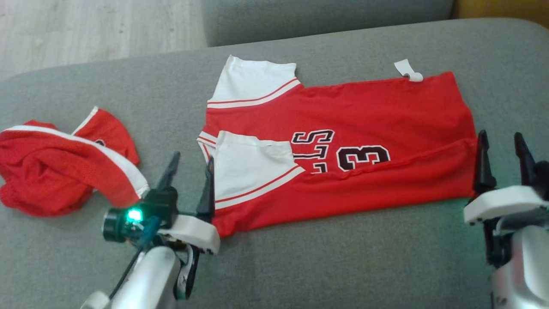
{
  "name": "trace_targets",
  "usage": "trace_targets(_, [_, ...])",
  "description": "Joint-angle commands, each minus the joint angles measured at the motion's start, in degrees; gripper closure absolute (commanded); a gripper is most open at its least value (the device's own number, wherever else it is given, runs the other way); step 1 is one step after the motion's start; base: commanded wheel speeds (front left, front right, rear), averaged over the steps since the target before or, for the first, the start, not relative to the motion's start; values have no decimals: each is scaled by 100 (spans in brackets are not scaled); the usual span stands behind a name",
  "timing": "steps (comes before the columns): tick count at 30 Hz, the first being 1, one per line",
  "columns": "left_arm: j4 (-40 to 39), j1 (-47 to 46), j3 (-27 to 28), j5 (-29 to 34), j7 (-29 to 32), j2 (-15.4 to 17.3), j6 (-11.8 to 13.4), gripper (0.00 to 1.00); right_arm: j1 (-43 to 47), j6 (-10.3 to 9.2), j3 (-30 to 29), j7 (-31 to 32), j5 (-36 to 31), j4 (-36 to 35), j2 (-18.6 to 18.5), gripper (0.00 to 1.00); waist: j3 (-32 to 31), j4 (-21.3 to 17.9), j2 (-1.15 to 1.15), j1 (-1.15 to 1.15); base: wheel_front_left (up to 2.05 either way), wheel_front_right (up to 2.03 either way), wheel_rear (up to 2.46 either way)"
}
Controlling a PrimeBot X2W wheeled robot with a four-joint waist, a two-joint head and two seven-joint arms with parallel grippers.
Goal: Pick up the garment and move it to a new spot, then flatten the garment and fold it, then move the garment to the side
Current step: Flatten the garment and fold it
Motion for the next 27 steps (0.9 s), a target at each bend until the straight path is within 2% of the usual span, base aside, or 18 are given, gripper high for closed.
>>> trace_targets(1, [-274,-284,291,-64,-298,31,26,0,82,-5,221,-226,58,-314,70,0,49,-58,0,0,0,0,0])
trace_targets(6, [-525,-316,492,-88,-586,-32,18,0,261,-5,532,-513,119,-647,170,0,191,-180,0,0,0,0,0])
trace_targets(11, [-866,-525,607,128,-622,-12,-175,0,328,-5,762,-602,373,-934,196,0,449,-372,0,0,0,0,0])
trace_targets(14, [-809,-870,609,314,-624,142,-349,0,265,-5,909,-608,519,-1131,197,0,656,-547,0,0,0,0,0])
trace_targets(17, [-526,-1491,565,497,-539,459,-611,0,178,-5,1069,-609,632,-1309,198,0,925,-774,0,0,0,0,0])
trace_targets(22, [254,-2776,442,654,255,945,-1190,0,54,-5,1163,-610,807,-1514,198,0,1352,-1127,0,0,0,0,0])
trace_targets(27, [1389,-3770,394,439,1428,1289,-1538,0,-61,-5,1418,-611,1097,-1530,199,0,1715,-1486,0,0,0,0,0])
